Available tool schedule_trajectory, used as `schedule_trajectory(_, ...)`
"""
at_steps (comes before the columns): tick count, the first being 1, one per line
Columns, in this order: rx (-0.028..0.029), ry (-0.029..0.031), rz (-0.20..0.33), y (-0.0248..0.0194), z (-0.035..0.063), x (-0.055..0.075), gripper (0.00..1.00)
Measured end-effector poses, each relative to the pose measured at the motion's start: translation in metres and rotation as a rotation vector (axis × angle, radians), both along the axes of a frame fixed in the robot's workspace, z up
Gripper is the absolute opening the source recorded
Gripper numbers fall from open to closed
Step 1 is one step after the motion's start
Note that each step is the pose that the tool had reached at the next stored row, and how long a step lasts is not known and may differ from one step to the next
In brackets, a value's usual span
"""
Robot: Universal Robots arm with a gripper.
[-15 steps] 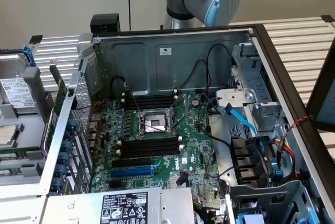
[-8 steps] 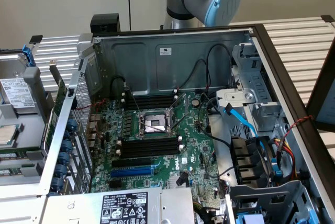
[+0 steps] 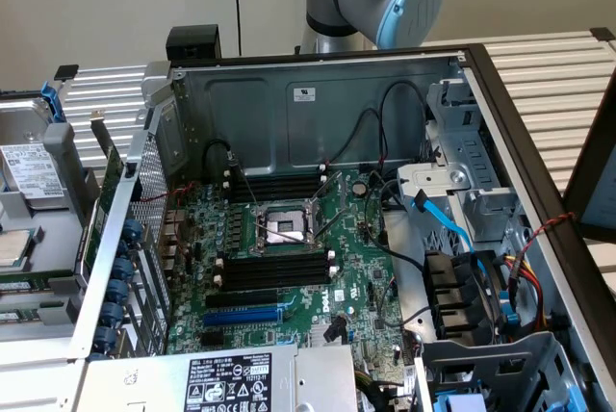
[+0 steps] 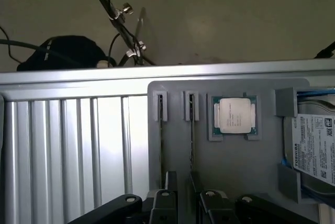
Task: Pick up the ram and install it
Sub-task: 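Pick up the ram and move it above insertion slot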
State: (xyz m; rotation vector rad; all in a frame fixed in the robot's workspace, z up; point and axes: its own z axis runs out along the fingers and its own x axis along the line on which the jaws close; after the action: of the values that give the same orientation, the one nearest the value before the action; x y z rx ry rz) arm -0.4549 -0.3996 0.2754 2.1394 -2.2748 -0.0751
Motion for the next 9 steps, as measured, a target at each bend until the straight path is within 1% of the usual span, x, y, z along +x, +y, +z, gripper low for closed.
schedule_trajectory(3, 0.0, 0.0, 0.0, -0.0008, -0.0054, 0.0, 0.24)
schedule_trajectory(9, 0.0, -0.0001, 0.0, -0.0096, -0.0129, -0.001, 0.24)
